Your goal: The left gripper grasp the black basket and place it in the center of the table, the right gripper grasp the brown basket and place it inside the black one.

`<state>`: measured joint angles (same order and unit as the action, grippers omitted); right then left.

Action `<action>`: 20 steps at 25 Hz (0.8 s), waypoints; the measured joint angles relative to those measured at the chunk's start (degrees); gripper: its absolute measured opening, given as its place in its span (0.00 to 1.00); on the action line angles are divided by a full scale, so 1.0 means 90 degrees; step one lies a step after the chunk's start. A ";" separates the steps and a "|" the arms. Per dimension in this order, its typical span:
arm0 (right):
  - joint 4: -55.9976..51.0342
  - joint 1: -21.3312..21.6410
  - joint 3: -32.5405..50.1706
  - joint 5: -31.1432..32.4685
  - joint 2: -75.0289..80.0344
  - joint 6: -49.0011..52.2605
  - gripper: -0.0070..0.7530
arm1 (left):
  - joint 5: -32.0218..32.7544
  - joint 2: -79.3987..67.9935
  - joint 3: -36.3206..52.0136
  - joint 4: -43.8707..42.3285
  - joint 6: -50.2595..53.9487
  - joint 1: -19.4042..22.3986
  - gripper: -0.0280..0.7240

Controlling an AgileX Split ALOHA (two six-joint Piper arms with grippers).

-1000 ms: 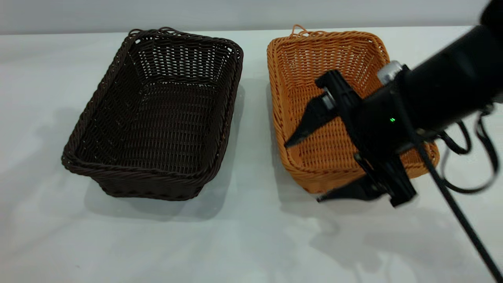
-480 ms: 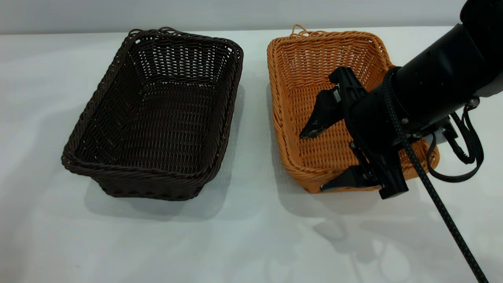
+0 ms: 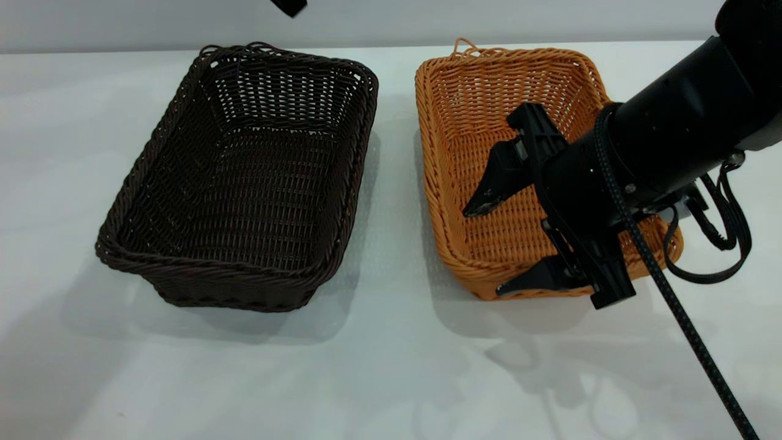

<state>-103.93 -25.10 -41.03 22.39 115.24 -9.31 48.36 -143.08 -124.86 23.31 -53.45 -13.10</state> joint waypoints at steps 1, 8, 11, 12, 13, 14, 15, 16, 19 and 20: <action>0.0000 0.0000 0.0000 0.0000 0.0000 -0.0021 0.74 | -0.0026 -0.0117 -0.0036 0.0000 -0.0088 -0.0019 0.81; 0.0000 0.0000 0.0000 0.0060 0.0000 -0.0108 0.74 | -0.0649 -0.0603 -0.0063 0.0000 -0.0653 -0.0102 0.74; 0.0000 0.0000 0.0000 0.0111 0.0000 -0.0128 0.74 | -0.0707 -0.0701 -0.0086 0.0000 -0.0684 -0.0102 0.72; 0.0000 0.0000 0.0000 0.0118 0.0000 -0.0138 0.74 | -0.0728 -0.0735 -0.0086 0.0000 -0.0692 -0.0102 0.72; 0.0000 0.0000 0.0000 0.0124 0.0000 -0.0143 0.74 | -0.0766 -0.0764 -0.0086 0.0000 -0.0692 -0.0102 0.72; 0.0000 0.0000 0.0000 0.0129 0.0000 -0.0143 0.74 | -0.0813 -0.0797 -0.0086 0.0000 -0.0692 -0.0102 0.72; 0.0000 0.0000 0.0000 0.0146 0.0000 -0.0143 0.74 | -0.0872 -0.0810 -0.0086 0.0000 -0.0692 -0.0102 0.72; 0.0000 0.0000 0.0000 0.0145 0.0000 -0.0143 0.74 | -0.0919 -0.0816 -0.0086 0.0000 -0.0692 -0.0102 0.72; 0.0000 0.0000 0.0000 0.0182 0.0000 -0.0143 0.74 | -0.0731 -0.0749 -0.0142 0.0180 -0.0523 -0.0114 0.72; 0.0000 0.0000 0.0000 0.0181 0.0000 -0.0145 0.74 | -0.0524 -0.0715 -0.0198 0.0237 -0.0346 -0.0139 0.72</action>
<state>-103.93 -25.10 -41.03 24.02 115.24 -10.62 43.64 -149.52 -126.64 25.44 -56.57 -14.35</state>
